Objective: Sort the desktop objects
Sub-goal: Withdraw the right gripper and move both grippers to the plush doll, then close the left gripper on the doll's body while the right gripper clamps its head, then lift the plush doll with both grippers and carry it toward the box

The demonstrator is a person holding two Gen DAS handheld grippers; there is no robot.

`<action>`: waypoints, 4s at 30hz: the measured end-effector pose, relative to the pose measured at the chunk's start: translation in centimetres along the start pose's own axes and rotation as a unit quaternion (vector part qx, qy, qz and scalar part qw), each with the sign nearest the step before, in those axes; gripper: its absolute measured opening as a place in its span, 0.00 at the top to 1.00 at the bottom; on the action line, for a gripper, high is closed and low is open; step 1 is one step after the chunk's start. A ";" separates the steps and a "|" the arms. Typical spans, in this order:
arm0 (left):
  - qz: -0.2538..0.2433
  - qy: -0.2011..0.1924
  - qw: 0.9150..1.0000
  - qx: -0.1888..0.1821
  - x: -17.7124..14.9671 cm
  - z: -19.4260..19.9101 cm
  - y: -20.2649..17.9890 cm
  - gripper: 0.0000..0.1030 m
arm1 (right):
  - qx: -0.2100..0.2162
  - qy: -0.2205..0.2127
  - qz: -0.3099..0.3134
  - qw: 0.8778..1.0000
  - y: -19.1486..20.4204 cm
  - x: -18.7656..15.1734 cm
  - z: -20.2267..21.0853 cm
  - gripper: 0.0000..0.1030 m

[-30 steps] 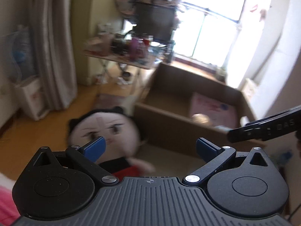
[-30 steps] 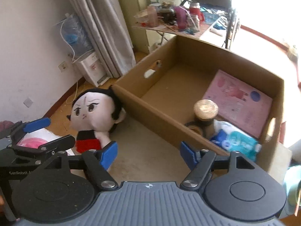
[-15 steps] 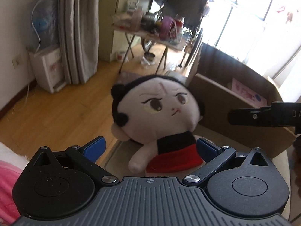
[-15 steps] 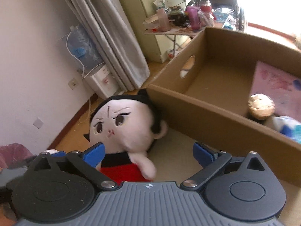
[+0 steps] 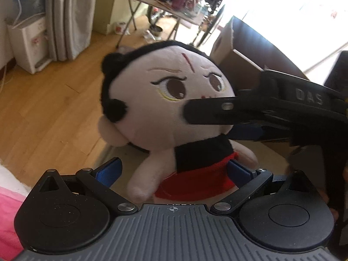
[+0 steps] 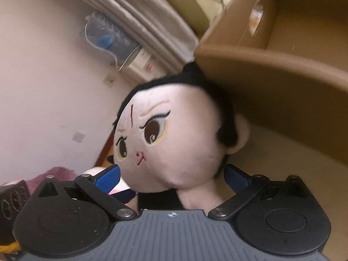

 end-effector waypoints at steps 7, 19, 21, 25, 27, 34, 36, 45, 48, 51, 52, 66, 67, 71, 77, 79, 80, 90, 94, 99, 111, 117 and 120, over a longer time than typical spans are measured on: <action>-0.016 0.016 1.000 -0.010 -0.6 0.3 -1.2 0.00 | 0.017 0.026 -0.008 0.999 0.6 -0.3 0.5 0.00; -0.031 0.054 0.997 -0.037 -2.8 3.1 -3.7 0.00 | 0.031 0.061 -0.036 0.997 0.2 -3.2 4.1 0.00; -0.044 0.058 0.996 -0.041 -3.2 3.4 -4.7 0.00 | 0.023 0.059 -0.036 0.997 -0.2 -3.9 5.1 0.00; -0.063 0.064 0.994 -0.058 -4.1 3.6 -6.8 0.00 | 0.005 0.048 -0.043 0.998 -1.5 -4.8 7.2 0.00; -0.074 0.069 0.992 -0.070 -4.6 3.7 -8.0 0.00 | -0.006 0.039 -0.051 0.998 -2.2 -5.0 8.4 0.00; -0.111 0.079 0.986 -0.100 -6.0 3.4 -11.3 0.00 | -0.032 0.006 -0.092 0.995 -5.2 -5.6 11.2 0.00; -0.117 0.084 0.984 -0.103 -5.8 2.5 -11.2 0.00 | -0.035 0.002 -0.104 0.994 -5.9 -5.7 11.5 0.00; -0.104 0.088 0.985 -0.103 -5.0 1.9 -10.4 0.00 | -0.032 -0.001 -0.122 0.992 -6.5 -5.6 11.6 0.00; -0.095 0.082 0.987 -0.095 -4.7 1.9 -10.3 0.00 | -0.031 -0.002 -0.127 0.991 -6.4 -5.1 11.7 0.00; -0.095 0.073 0.989 -0.086 -4.2 2.0 -10.0 0.00 | -0.031 -0.006 -0.129 0.991 -6.4 -4.9 12.5 0.00; -0.094 0.070 0.990 -0.083 -4.1 2.1 -9.9 0.00 | -0.032 -0.007 -0.128 0.991 -6.5 -4.9 12.9 0.00; -0.064 0.055 0.995 -0.053 -2.8 2.3 -7.6 0.00 | -0.043 -0.048 -0.126 0.990 -7.3 -4.0 15.3 0.00; -0.063 0.055 0.995 -0.052 -2.7 2.3 -7.5 0.00 | -0.044 -0.050 -0.128 0.989 -7.4 -3.9 15.4 0.00; -0.059 0.055 0.995 -0.051 -2.4 2.3 -7.1 0.00 | -0.049 -0.059 -0.130 0.989 -7.5 -3.5 15.1 0.00; -0.058 0.051 0.996 -0.051 -1.9 2.4 -6.4 0.00 | -0.064 -0.074 -0.123 0.988 -7.6 -3.1 15.0 0.00; -0.054 0.050 0.996 -0.051 -1.7 2.4 -6.0 0.00 | -0.070 -0.081 -0.119 0.987 -7.8 -3.0 15.3 0.00; -0.050 0.051 0.996 -0.051 -1.7 2.3 -5.7 0.00 | -0.072 -0.084 -0.118 0.987 -7.7 -2.8 15.1 0.00; -0.014 0.070 0.995 -0.073 -1.6 1.4 -4.8 0.00 | -0.076 -0.101 -0.142 0.982 -9.2 -2.0 14.0 0.00; -0.008 0.077 0.994 -0.082 -1.6 1.1 -5.0 0.00 | -0.067 -0.102 -0.156 0.980 -9.2 -1.8 12.9 0.00; -0.006 0.083 0.993 -0.089 -1.6 0.7 -5.4 0.00 | -0.048 -0.091 -0.179 0.978 -9.2 -2.2 11.9 0.00; -0.026 0.080 0.992 -0.097 -1.4 0.3 -7.2 0.00 | -0.057 -0.083 -0.169 0.980 -8.3 -2.3 11.1 0.00; -0.042 0.077 0.992 -0.093 -1.6 0.2 -8.0 0.00 | -0.051 -0.085 -0.178 0.979 -8.8 -2.4 10.9 0.00; -0.044 0.077 0.992 -0.090 -1.7 0.2 -8.1 0.00 | -0.048 -0.088 -0.184 0.978 -9.0 -2.5 10.9 0.00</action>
Point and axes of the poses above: each gripper's, at about its wrist camera, not at the fingertips, and z roughly against the way its jaws point, y to its left, x to its top, the point moved 6 cm from there along -z, roughly the way its jaws point, and after that the axes turned 15 degrees about -y, right-handed, at the moved point
